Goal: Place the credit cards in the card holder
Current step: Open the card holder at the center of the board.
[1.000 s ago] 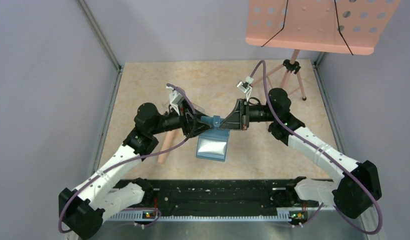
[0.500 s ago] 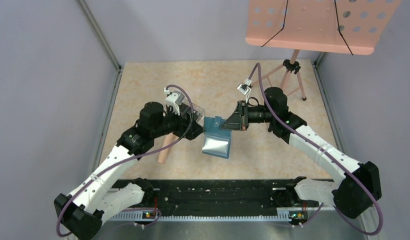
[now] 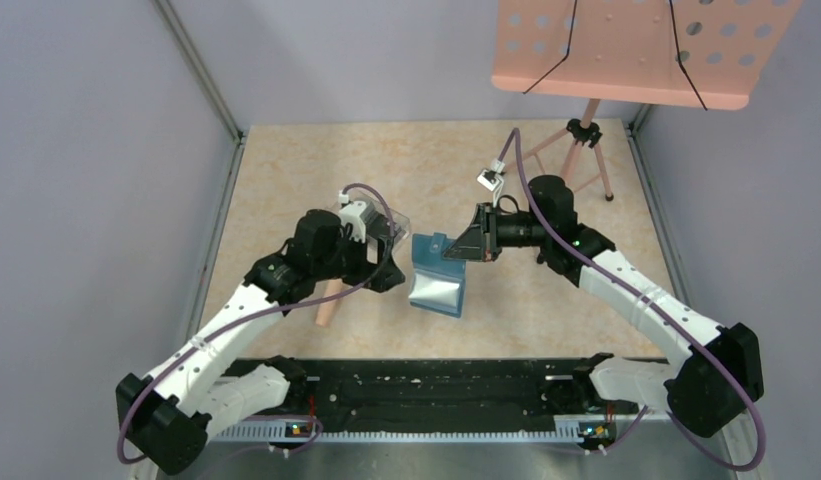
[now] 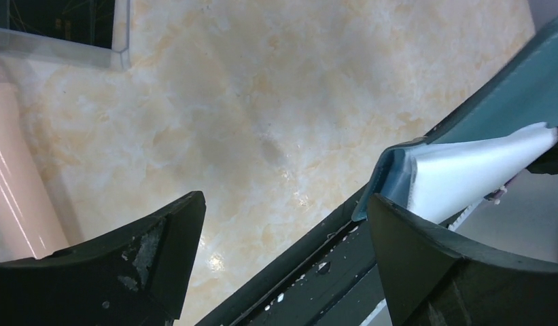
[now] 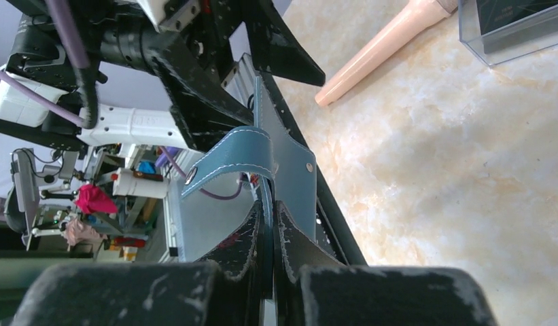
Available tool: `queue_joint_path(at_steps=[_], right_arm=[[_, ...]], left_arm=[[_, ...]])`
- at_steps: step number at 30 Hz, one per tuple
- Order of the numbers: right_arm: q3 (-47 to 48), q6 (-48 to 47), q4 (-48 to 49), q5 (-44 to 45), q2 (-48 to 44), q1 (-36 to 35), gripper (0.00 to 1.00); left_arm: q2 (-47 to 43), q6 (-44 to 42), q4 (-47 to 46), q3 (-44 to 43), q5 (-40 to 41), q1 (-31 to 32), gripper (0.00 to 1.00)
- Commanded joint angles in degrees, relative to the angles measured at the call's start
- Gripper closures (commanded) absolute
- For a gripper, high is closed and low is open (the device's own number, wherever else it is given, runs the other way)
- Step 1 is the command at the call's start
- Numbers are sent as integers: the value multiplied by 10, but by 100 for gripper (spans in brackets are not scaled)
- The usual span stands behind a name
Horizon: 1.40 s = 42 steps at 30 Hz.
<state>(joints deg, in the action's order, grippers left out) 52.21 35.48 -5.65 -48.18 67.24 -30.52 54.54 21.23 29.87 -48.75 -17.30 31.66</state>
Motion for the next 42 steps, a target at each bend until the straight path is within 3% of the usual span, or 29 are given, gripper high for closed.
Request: queue_joint_path(at_steps=[1, 19, 29, 42], right_arm=[[24, -8, 9, 13, -3, 4, 100], [24, -27, -28, 42, 16, 5, 100], [9, -2, 15, -8, -1, 4, 100], [-22, 65, 79, -46, -19, 4, 100]], left_arm=[[44, -11, 18, -16, -22, 13, 6], [98, -39, 31, -101, -112, 26, 10], [71, 18, -104, -38, -95, 24, 7], [55, 39, -111, -26, -24, 19, 4]])
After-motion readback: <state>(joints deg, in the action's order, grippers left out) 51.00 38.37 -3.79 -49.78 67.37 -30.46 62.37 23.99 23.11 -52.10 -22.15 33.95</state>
